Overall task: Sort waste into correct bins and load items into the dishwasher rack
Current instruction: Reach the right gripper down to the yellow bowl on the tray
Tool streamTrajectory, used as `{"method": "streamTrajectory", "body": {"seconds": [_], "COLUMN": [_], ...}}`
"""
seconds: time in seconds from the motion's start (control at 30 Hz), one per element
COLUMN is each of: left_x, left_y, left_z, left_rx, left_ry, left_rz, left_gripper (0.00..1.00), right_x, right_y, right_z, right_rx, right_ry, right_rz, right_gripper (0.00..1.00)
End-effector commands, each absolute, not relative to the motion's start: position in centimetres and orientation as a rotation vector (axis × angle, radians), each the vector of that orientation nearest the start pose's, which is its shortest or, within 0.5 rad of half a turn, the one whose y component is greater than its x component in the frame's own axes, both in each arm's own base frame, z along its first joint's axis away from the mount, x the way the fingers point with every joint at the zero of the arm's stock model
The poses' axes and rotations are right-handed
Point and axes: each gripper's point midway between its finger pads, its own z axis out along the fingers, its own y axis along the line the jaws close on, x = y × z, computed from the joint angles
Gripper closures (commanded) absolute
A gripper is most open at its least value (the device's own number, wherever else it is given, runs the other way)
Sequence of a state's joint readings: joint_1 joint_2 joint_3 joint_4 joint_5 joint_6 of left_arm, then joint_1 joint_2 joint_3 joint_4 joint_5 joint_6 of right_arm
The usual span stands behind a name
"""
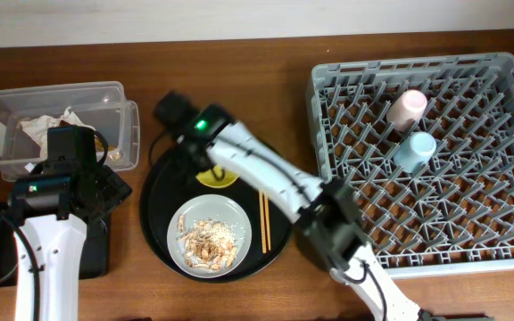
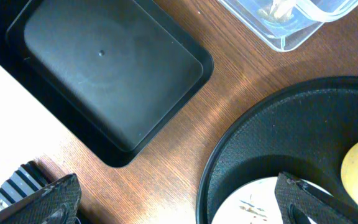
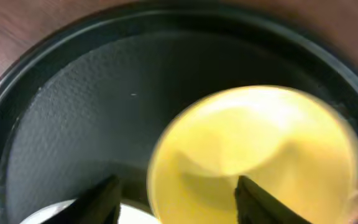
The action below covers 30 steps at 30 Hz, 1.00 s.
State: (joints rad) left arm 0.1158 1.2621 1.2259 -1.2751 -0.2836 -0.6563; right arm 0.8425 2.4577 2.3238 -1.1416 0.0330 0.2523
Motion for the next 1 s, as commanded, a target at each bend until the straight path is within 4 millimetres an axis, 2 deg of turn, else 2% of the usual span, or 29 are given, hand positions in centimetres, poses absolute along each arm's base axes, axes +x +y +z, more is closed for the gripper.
{"method": "streamTrajectory", "body": {"seconds": [0.0,0.13,0.23,0.33,0.37,0.67,0.77,0.87,0.97], "left_x": [24.1,24.1,24.1,24.1,24.1,24.1,24.1,24.1,24.1], "left_y": [7.8,7.8,7.8,7.8,7.8,7.8,7.8,7.8,7.8], "left_z": [18.6,18.6,18.6,18.6,18.6,18.6,18.6,18.6,18.6], "left_rx": [-1.126,-1.126,-1.126,-1.126,-1.126,-1.126,-1.126,-1.126,-1.126], "left_ry": [2.56,2.56,2.56,2.56,2.56,2.56,2.56,2.56,2.56], "left_rz": [0.282,0.282,0.282,0.282,0.282,0.282,0.282,0.282,0.282], "left_gripper": [0.01,0.01,0.01,0.01,0.01,0.01,0.01,0.01,0.01], "right_x": [37.0,35.9,36.3,36.8,36.9,35.6,35.6,36.0,36.9], "right_y": [40.7,42.0,41.4,41.0,40.8,40.6,41.0,41.5,41.5], "right_z": [5.9,4.2,3.8,3.7,3.6,1.8,2.4,4.1,7.1], "right_rx": [-0.73,-0.776,-0.748,-0.733,-0.728,-0.729,-0.729,-0.718,-0.688], "right_ry": [2.738,2.729,2.712,2.707,2.71,2.757,2.75,2.729,2.706], "right_rz": [0.074,0.055,-0.018,-0.039,-0.041,-0.048,-0.021,0.009,0.037], "right_gripper": [0.44,0.48,0.49,0.61,0.63,0.64,0.79,0.96,0.96]}}
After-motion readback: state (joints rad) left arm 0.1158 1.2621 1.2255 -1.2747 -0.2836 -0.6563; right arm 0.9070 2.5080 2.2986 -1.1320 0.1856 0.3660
